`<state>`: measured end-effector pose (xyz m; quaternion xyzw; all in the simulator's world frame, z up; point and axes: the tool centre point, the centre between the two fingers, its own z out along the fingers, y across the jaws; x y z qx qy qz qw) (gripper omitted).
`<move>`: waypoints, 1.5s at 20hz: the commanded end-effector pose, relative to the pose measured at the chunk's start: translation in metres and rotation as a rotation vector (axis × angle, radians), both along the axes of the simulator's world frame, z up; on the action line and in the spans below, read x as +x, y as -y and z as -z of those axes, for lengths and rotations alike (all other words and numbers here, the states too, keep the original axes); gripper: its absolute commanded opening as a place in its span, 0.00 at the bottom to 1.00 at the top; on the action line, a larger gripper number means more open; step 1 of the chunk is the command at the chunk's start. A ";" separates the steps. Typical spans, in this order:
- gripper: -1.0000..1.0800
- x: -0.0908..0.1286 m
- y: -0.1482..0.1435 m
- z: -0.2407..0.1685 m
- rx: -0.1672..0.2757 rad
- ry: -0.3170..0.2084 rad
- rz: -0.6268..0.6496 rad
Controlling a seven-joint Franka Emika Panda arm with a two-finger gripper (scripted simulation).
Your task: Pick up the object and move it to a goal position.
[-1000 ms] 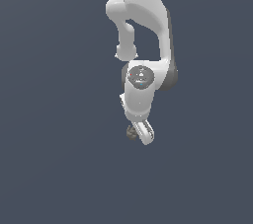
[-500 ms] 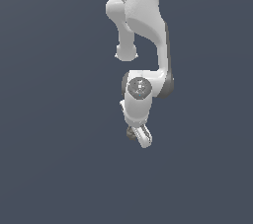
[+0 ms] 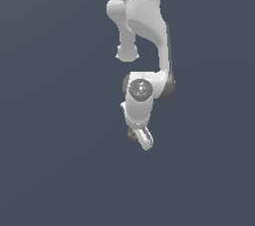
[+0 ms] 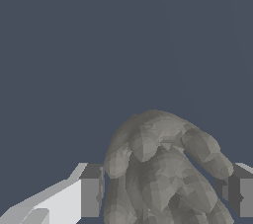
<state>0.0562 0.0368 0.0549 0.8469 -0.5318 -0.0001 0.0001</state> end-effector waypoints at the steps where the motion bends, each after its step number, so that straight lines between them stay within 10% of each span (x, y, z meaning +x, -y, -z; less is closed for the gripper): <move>1: 0.00 0.000 0.000 0.000 0.000 0.000 0.000; 15: 0.00 -0.006 0.009 -0.033 0.000 0.000 0.000; 30: 0.00 -0.032 0.049 -0.186 0.002 0.000 0.002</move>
